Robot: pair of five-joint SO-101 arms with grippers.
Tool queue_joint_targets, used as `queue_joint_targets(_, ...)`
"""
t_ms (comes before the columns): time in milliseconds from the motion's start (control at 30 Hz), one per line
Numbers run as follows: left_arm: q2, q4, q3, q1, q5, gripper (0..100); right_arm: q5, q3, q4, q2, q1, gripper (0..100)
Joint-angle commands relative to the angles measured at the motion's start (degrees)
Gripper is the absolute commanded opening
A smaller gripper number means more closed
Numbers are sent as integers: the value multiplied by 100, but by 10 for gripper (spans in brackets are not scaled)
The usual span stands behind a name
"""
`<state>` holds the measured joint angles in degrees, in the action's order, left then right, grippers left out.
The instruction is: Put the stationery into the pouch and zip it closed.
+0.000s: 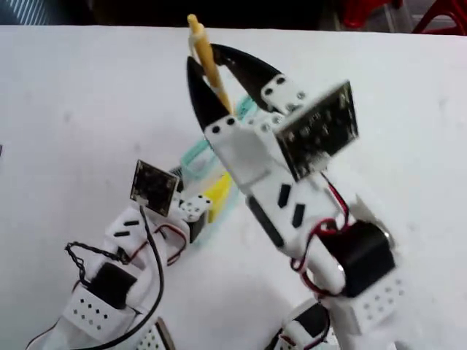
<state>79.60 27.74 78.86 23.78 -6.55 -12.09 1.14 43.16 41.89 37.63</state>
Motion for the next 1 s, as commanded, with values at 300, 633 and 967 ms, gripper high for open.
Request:
queue_joint_targets(300, 136, 18, -70, 48, -62, 197, 211, 545, -242, -303, 119, 16)
queue_joint_targets(633, 136, 18, -70, 48, -62, 196, 167, 1477, -101, 532, 84, 17)
queue_joint_targets(967, 136, 18, -70, 48, -62, 196, 185, 1503, 866, 637, -505, 220)
